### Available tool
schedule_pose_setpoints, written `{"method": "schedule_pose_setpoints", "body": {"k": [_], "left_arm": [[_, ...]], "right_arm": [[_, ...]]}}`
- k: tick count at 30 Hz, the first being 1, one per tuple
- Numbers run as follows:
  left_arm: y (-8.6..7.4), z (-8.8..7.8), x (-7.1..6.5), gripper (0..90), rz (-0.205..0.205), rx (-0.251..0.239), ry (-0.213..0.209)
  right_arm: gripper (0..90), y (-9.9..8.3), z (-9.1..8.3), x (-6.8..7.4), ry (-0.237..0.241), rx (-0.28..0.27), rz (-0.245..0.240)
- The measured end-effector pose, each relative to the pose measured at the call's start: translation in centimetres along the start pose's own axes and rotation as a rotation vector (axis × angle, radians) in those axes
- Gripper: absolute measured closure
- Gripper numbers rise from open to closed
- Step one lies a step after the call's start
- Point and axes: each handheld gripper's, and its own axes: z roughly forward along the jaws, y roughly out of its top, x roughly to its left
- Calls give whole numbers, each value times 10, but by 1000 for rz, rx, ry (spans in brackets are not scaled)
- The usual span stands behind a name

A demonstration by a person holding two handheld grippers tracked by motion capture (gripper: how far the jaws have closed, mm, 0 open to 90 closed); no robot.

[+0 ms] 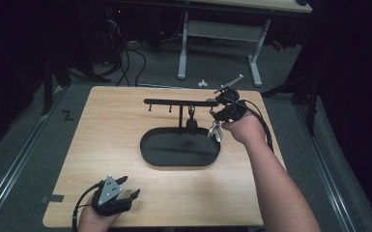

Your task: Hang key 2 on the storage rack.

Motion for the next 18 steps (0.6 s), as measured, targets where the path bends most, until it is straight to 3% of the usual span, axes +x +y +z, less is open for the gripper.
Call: {"method": "schedule_pose_setpoints", "body": {"k": [3, 12, 18], "left_arm": [[0, 0, 0, 354, -1, 1, -2], [0, 0, 0, 353, -4, 1, -1], [0, 1, 0, 353, -2, 5, -7]], "right_arm": [[784, -2, 6, 0, -32, -8, -3], [707, -8, 20, -1, -32, -15, 32], [560, -20, 28, -1, -33, -14, 62]]}}
